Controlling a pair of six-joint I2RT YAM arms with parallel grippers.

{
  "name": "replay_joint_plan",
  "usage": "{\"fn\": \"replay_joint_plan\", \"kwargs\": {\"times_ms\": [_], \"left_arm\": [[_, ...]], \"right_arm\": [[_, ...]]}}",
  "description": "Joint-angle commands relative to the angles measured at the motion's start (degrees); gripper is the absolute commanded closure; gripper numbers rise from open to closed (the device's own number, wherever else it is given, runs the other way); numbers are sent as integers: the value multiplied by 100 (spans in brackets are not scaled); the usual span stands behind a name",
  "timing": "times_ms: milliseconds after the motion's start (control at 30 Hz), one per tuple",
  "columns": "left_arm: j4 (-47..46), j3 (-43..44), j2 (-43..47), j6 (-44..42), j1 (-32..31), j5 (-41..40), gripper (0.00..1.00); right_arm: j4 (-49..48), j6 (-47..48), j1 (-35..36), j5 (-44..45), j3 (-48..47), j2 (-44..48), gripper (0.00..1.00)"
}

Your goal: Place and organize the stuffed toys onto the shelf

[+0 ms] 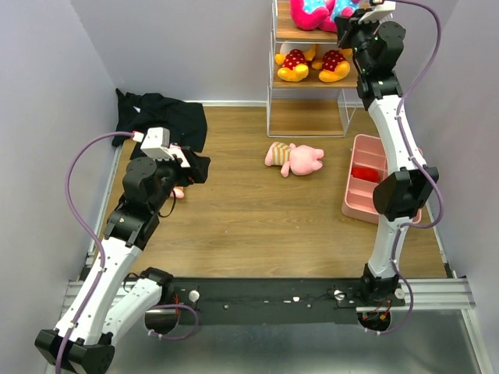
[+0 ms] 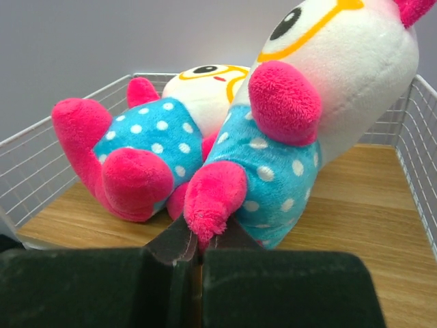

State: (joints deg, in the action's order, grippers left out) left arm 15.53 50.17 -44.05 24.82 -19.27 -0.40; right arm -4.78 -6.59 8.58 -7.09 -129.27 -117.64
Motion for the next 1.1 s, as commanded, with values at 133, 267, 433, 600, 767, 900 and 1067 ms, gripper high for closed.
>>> {"fn": "replay_joint_plan", "kwargs": {"times_ms": [133,267,433,600,767,900,1067], "left_arm": [[-120,-34,-51,-74,-24,40,1],[-129,-34,-60,-65,-16,40,1],[-120,-60,-24,-56,-16,40,1],[-120,-51,-51,-56,-7,40,1],[-129,-60,-51,-56,-7,40,1],[-138,-60,-77,-56,-7,40,1],[-147,-60,-95,-39,2,40,1]], "right_arm": [[-1122,-659,-172,-1147,938,478,99],[-341,-888,-181,31,948,690,97],[135,-1020,-392,314,1079,787,58],[301,-1064,-506,410,974,857,52],[310,-976,-568,647,887,928,45],[775,-958,-647,613,325,656,43],[531,-1063,-682,455,736,927,50]]}}
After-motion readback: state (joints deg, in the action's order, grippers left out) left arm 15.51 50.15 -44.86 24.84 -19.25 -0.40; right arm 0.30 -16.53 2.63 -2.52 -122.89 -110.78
